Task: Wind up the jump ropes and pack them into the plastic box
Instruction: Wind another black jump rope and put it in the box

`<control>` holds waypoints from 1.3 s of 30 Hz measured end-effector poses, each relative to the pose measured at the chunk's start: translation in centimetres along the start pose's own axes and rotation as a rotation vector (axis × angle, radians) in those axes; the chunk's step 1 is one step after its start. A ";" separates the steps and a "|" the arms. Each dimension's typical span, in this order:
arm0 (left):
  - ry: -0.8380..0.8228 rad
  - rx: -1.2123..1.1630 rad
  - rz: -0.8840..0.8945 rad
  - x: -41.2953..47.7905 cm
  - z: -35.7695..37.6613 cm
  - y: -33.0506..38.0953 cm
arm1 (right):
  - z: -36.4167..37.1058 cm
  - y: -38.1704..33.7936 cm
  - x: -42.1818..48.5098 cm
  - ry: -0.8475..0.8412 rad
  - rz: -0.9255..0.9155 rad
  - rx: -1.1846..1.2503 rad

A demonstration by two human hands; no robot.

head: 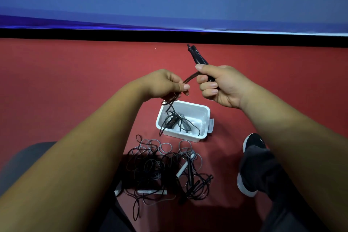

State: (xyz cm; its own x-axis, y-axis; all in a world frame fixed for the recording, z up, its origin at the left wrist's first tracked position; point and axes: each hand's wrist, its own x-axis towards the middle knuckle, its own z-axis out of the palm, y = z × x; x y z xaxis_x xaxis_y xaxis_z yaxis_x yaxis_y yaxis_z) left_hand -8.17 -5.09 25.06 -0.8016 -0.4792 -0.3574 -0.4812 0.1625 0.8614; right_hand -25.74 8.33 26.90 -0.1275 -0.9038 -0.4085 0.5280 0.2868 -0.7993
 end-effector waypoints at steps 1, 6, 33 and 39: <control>-0.011 -0.065 -0.011 0.0 0.1 -0.1 | 0.0 0.0 0.0 -0.006 0.002 0.004; -0.031 -0.338 -0.049 0.3 0.1 -0.5 | -0.3 -0.3 0.0 -0.024 0.026 0.002; -0.034 -0.266 0.183 0.1 -0.3 1.4 | -0.7 1.2 -1.7 -0.392 0.524 -0.364; -0.035 -0.211 0.165 -0.6 -1.3 2.0 | -1.1 1.1 -1.3 -0.263 0.555 -0.414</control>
State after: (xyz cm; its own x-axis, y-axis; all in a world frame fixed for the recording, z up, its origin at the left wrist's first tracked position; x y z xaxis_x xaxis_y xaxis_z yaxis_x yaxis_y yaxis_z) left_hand -8.21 -5.63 27.43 -0.8766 -0.4304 -0.2153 -0.2617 0.0510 0.9638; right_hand -25.93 10.16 26.10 0.2992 -0.6225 -0.7232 0.0898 0.7729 -0.6281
